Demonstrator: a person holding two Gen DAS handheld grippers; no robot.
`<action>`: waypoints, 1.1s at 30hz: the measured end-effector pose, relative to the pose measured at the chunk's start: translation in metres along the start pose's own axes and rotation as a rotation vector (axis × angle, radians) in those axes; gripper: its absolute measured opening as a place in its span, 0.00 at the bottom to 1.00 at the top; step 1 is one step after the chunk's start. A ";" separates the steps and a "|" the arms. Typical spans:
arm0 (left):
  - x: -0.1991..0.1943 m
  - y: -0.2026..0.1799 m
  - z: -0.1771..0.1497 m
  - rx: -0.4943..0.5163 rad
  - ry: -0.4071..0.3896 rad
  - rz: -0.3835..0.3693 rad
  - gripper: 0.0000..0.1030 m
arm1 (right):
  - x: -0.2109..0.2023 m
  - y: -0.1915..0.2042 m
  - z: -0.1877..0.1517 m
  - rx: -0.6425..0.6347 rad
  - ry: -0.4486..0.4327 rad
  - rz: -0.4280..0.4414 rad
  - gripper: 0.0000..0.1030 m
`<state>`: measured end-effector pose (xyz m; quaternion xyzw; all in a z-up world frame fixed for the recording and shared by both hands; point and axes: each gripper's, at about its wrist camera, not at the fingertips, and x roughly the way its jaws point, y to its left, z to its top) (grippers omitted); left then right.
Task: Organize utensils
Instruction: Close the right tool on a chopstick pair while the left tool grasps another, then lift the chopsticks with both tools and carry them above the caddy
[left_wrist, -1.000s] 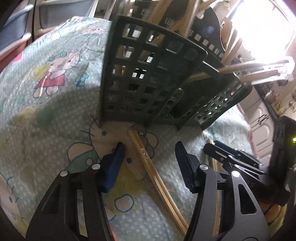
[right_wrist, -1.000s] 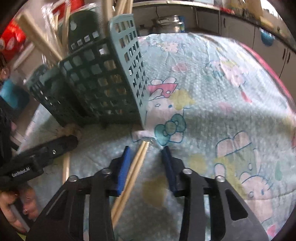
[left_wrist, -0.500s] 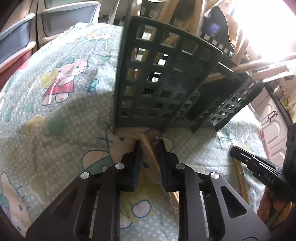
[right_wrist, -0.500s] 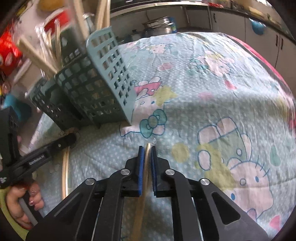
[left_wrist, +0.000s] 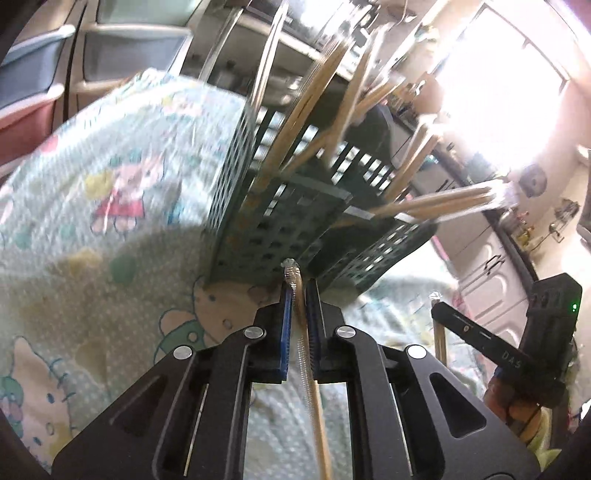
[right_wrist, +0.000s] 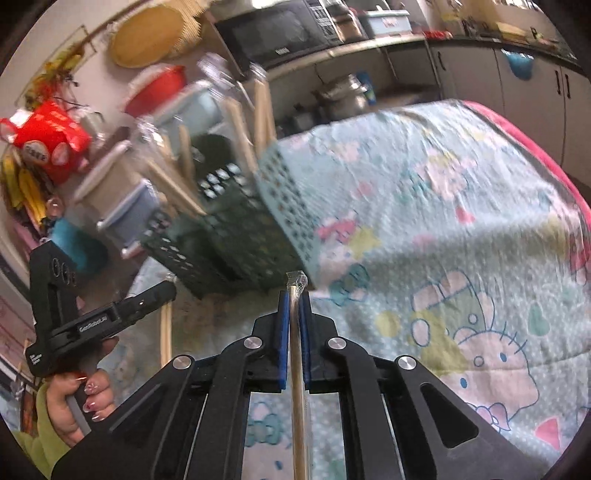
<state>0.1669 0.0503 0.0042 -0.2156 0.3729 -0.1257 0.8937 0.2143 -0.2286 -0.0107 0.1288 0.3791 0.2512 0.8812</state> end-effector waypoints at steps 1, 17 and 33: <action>-0.007 0.000 0.004 0.002 -0.017 -0.011 0.04 | -0.004 0.005 0.002 -0.008 -0.011 0.010 0.05; -0.063 -0.059 0.037 0.160 -0.209 -0.068 0.03 | -0.077 0.051 0.025 -0.129 -0.250 0.101 0.05; -0.105 -0.101 0.074 0.264 -0.352 -0.085 0.03 | -0.118 0.082 0.058 -0.227 -0.475 0.109 0.05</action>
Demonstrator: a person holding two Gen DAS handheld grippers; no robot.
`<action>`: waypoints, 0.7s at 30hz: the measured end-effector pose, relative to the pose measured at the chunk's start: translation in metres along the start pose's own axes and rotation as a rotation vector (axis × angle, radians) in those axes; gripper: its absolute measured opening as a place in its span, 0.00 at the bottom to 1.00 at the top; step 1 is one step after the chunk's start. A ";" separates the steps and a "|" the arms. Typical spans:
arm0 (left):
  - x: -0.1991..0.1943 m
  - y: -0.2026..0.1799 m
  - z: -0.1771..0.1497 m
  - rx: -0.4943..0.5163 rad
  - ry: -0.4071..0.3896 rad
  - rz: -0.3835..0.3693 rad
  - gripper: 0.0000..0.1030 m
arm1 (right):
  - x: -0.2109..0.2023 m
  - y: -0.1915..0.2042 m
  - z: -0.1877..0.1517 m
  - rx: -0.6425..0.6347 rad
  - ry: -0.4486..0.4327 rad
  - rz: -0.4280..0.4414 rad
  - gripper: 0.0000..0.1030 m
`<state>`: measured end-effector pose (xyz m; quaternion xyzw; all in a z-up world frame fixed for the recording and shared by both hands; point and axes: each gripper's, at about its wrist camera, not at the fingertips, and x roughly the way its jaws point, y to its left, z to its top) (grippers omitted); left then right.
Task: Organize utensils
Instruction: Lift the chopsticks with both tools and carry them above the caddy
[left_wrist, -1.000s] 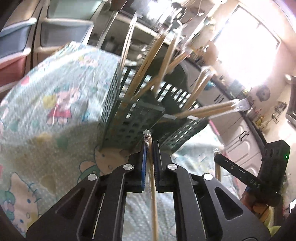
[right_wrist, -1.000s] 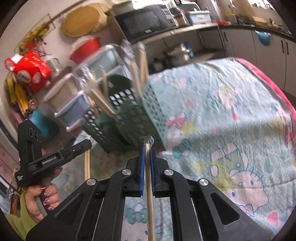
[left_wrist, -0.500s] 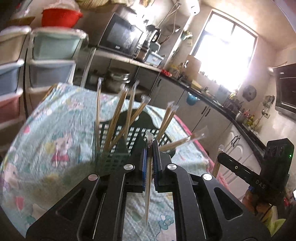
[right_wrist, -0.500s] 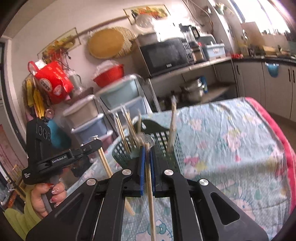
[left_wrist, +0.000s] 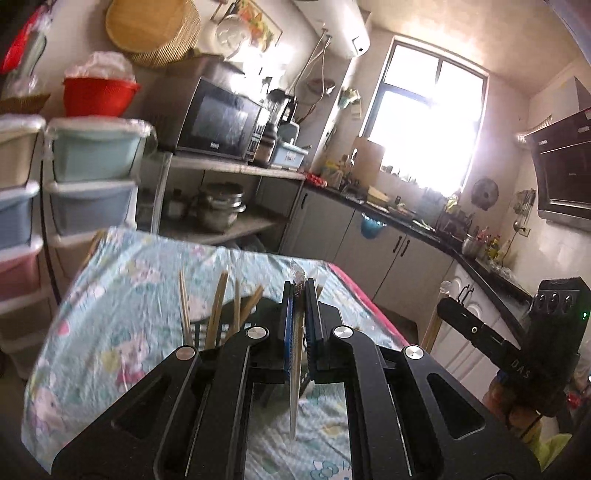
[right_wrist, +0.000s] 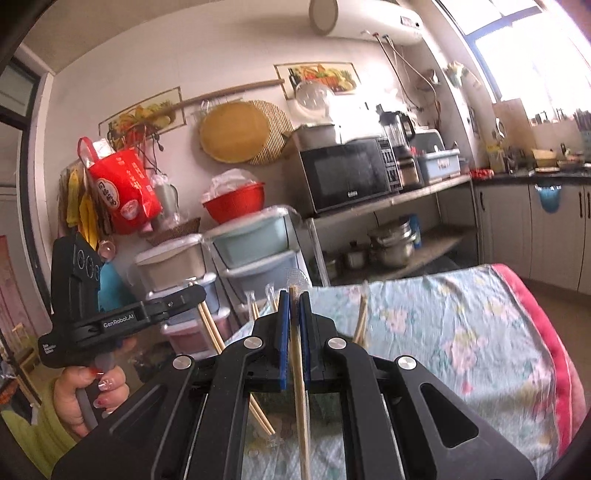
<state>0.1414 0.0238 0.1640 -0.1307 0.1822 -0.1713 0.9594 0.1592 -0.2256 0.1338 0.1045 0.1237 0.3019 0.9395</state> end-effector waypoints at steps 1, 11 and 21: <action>-0.001 -0.001 0.003 0.007 -0.009 0.004 0.03 | 0.001 0.001 0.003 -0.006 -0.010 -0.002 0.05; -0.006 -0.007 0.039 0.053 -0.084 0.032 0.03 | 0.019 0.002 0.040 -0.069 -0.123 -0.028 0.05; 0.003 0.005 0.072 0.077 -0.129 0.093 0.03 | 0.059 0.008 0.069 -0.143 -0.182 -0.092 0.05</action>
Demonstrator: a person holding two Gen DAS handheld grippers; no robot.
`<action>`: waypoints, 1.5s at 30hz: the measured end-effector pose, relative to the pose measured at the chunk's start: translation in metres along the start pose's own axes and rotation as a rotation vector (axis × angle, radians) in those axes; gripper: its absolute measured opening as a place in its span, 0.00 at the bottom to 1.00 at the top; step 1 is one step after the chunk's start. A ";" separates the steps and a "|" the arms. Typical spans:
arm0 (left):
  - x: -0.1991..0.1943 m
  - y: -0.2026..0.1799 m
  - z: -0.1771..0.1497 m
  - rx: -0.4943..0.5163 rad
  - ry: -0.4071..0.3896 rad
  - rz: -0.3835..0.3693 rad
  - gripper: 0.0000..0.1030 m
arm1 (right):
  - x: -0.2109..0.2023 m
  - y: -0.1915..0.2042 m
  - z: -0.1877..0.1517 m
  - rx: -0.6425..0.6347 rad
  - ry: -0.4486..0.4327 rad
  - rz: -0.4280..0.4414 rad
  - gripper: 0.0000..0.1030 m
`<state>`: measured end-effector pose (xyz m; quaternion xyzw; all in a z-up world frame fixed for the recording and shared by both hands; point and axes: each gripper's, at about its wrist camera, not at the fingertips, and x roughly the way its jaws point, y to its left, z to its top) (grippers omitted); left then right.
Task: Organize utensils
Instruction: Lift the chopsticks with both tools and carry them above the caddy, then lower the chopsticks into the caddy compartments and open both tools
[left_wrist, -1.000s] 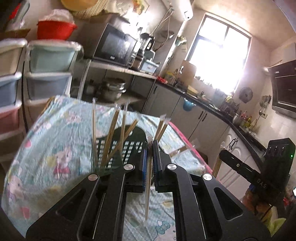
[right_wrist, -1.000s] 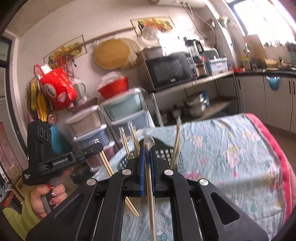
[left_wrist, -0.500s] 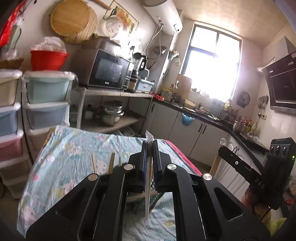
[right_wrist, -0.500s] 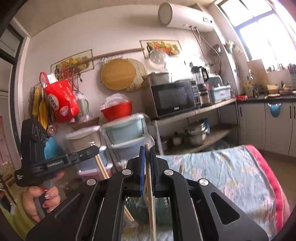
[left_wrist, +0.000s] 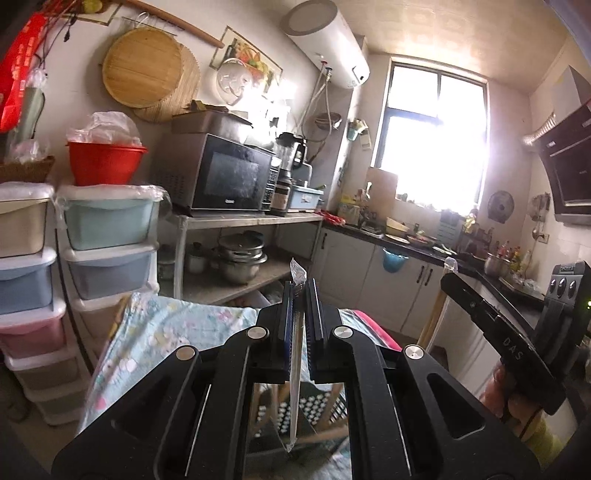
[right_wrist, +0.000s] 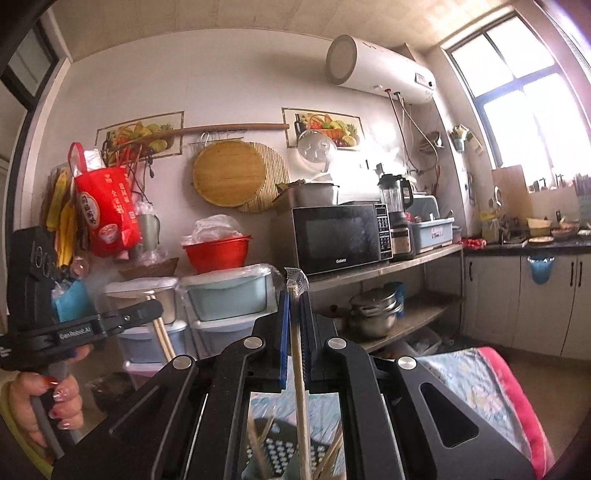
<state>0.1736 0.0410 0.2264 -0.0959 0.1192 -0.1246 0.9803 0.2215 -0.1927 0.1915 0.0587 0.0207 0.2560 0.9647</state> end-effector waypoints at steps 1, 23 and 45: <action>0.002 0.002 0.003 -0.001 0.000 0.006 0.03 | 0.005 0.000 0.001 -0.003 0.002 -0.005 0.05; 0.056 0.038 -0.016 -0.038 0.034 0.091 0.03 | 0.080 -0.001 -0.019 -0.002 0.064 -0.002 0.05; 0.063 0.046 -0.072 -0.076 0.144 0.071 0.06 | 0.076 -0.016 -0.067 0.069 0.196 -0.001 0.21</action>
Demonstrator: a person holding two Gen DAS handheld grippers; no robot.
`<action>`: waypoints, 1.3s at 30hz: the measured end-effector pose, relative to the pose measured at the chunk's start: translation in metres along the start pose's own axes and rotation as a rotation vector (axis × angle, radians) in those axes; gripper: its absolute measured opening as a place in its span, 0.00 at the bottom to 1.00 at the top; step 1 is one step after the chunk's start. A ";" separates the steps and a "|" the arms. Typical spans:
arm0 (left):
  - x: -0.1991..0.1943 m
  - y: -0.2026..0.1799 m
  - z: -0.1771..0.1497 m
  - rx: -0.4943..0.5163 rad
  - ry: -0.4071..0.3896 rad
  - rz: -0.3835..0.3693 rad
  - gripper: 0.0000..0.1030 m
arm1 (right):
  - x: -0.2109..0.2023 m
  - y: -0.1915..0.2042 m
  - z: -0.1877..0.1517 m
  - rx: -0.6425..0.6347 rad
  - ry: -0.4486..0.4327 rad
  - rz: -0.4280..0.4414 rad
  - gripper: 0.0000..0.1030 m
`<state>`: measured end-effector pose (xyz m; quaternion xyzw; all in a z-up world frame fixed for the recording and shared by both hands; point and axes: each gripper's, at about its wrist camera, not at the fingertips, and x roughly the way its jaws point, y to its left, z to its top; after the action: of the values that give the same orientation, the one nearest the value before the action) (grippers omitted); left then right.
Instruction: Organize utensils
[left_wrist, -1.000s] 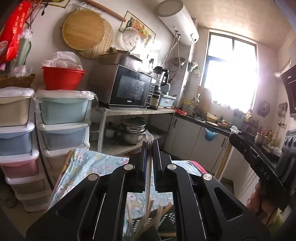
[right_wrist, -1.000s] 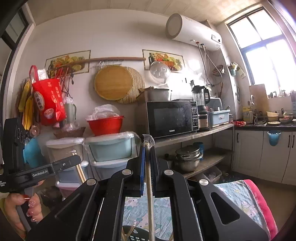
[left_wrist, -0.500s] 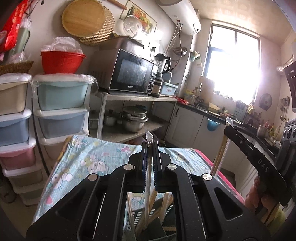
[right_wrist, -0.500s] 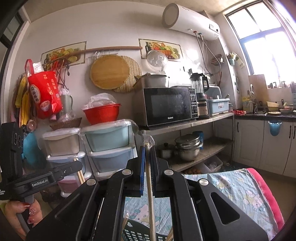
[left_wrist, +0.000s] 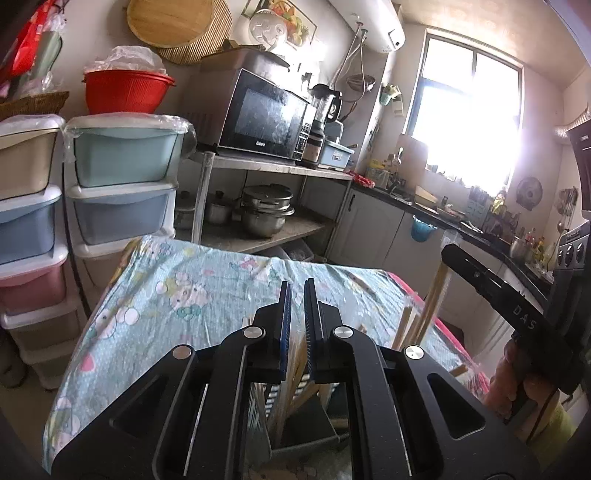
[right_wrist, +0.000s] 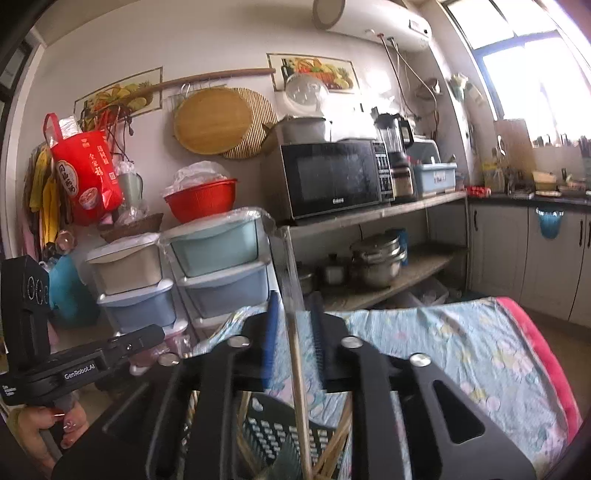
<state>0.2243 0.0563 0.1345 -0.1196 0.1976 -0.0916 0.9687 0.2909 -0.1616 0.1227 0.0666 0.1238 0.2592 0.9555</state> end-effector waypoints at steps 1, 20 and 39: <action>0.000 0.000 -0.002 -0.003 0.003 -0.001 0.08 | -0.002 -0.001 -0.002 0.005 0.005 0.002 0.21; -0.023 -0.009 -0.054 -0.017 0.088 0.021 0.76 | -0.063 -0.002 -0.040 0.040 0.099 0.016 0.62; -0.045 -0.031 -0.122 0.003 0.161 0.071 0.90 | -0.102 0.003 -0.122 0.056 0.296 0.000 0.80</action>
<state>0.1305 0.0128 0.0501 -0.1032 0.2788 -0.0669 0.9524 0.1717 -0.2035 0.0269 0.0544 0.2707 0.2625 0.9246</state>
